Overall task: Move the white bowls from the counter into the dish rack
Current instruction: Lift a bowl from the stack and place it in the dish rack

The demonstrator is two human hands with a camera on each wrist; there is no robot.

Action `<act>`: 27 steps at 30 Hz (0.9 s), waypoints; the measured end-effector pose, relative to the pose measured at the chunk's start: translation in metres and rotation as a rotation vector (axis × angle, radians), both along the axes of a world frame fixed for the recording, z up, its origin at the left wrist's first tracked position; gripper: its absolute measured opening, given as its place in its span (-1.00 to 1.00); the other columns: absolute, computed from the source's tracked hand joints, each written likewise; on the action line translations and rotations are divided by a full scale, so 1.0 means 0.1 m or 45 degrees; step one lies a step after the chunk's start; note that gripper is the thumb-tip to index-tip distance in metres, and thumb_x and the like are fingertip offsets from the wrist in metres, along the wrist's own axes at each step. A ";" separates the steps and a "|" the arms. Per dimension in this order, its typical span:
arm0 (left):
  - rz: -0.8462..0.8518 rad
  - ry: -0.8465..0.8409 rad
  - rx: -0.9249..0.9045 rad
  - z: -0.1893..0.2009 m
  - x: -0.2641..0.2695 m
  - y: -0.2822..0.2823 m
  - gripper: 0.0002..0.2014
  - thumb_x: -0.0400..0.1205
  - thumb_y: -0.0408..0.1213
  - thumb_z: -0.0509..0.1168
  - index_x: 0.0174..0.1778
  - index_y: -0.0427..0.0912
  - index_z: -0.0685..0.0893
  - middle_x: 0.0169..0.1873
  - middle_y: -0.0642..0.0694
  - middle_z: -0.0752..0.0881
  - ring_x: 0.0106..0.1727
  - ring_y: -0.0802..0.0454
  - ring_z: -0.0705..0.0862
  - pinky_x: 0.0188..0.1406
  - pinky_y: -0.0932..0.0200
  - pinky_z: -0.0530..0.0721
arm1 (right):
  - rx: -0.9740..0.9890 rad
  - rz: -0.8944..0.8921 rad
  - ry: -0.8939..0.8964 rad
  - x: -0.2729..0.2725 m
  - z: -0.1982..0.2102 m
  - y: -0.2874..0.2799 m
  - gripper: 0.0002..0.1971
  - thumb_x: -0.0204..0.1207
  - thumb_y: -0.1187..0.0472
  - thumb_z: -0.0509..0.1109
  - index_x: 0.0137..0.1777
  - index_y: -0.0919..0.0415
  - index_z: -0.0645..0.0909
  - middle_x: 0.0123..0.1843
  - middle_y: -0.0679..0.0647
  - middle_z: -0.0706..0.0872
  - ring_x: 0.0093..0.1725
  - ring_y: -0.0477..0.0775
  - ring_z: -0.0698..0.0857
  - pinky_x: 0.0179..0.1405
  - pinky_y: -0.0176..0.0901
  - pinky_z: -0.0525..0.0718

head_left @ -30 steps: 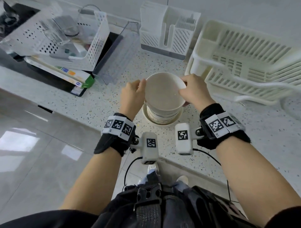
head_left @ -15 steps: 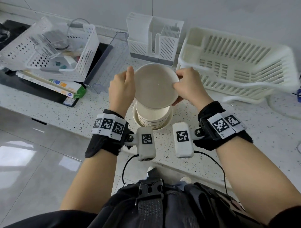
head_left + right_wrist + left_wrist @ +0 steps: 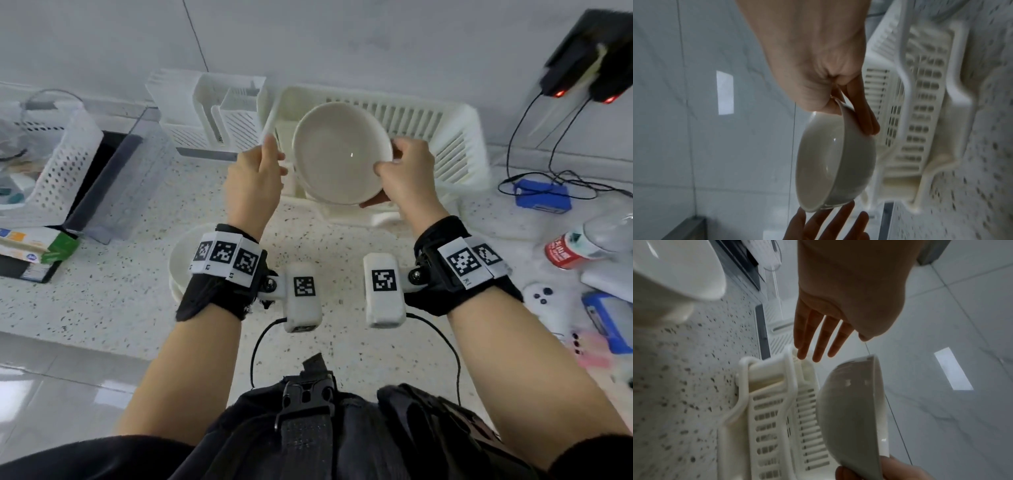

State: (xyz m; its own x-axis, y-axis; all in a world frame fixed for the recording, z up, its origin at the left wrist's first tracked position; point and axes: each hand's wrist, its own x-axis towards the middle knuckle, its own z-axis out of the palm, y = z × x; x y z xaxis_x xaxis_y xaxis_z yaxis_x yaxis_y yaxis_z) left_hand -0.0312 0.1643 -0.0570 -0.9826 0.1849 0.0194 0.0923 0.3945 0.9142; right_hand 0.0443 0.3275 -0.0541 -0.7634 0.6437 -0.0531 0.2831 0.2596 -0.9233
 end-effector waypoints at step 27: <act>-0.742 -0.208 -0.528 -0.95 -0.90 2.05 -0.67 0.69 -0.22 0.06 0.28 -0.18 0.61 -0.17 -0.12 0.65 -0.37 0.10 0.56 -0.33 0.19 0.50 | -0.454 -0.385 -0.386 -0.83 -0.97 1.79 -0.51 0.56 0.43 0.19 0.51 0.34 0.35 0.35 0.22 0.54 -0.31 0.21 0.70 -0.52 0.21 0.79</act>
State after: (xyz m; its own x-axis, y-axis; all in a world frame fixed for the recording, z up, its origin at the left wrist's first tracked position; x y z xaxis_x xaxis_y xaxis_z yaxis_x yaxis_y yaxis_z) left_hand -0.1214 0.3697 -0.1524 -0.7069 0.6385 -0.3044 0.2678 0.6399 0.7203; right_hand -0.0384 0.5068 -0.1510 -0.4641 0.7340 -0.4959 0.5629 -0.1878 -0.8049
